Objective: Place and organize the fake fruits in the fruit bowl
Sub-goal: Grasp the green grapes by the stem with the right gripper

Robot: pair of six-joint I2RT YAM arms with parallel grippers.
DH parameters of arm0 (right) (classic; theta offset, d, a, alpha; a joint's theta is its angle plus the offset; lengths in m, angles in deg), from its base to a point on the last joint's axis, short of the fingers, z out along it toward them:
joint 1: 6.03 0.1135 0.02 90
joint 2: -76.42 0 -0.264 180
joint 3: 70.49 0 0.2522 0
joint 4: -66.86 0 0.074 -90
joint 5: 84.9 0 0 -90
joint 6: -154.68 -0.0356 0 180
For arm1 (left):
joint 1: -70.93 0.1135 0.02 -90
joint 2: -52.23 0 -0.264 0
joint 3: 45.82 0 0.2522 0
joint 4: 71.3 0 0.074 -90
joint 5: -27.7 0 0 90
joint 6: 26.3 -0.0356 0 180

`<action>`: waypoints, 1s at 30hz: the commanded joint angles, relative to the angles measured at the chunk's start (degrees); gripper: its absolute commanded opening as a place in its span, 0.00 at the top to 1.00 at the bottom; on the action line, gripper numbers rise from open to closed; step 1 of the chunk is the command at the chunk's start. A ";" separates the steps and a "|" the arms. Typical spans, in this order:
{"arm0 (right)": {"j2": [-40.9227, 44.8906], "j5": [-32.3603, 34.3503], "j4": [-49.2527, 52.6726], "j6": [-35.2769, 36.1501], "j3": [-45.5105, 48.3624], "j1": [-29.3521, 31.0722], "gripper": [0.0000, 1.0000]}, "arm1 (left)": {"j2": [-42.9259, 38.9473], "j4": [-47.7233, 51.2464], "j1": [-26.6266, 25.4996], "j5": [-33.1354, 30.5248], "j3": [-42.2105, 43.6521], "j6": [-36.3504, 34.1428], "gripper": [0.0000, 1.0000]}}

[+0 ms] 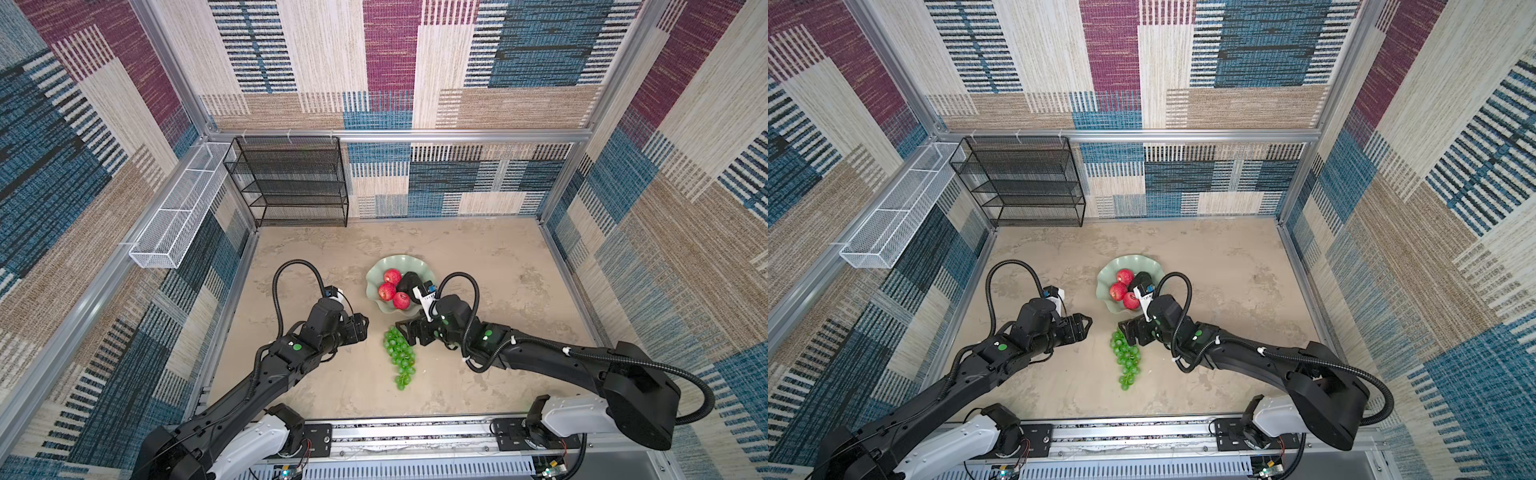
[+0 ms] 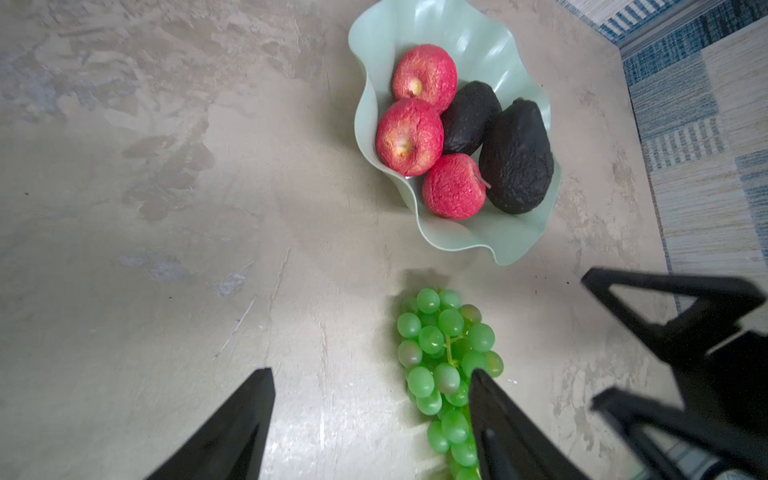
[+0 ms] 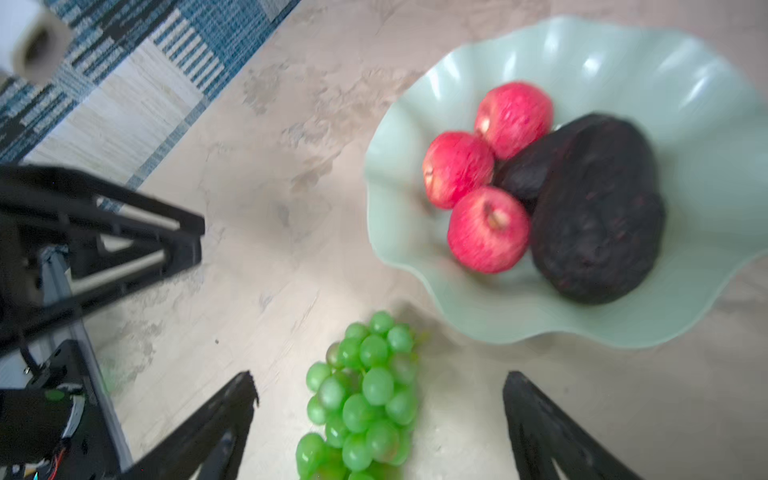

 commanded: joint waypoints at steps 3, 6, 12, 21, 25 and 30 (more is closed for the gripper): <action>-4.86 0.94 -1.18 -4.45 0.38 4.47 0.06 | -2.15 -3.70 0.04 -0.25 0.33 -3.23 0.23; -8.57 0.64 -1.75 -4.02 -0.93 4.59 0.06 | -4.79 -4.00 0.04 0.55 1.37 -4.03 0.23; -15.42 -0.12 0.80 -2.16 -5.72 4.76 0.09 | -11.61 -4.21 0.04 3.27 2.93 -7.38 0.22; -21.72 -1.67 4.37 -1.00 -9.62 4.76 0.27 | -15.81 -2.79 0.06 3.85 3.19 -9.34 0.21; -21.26 -1.66 4.09 -1.00 -9.32 4.76 0.48 | -15.61 -2.67 0.12 3.50 2.93 -9.69 0.21; -16.41 -0.17 3.00 -1.71 -6.62 4.72 0.62 | -14.78 -4.44 0.25 2.58 2.89 -10.74 0.21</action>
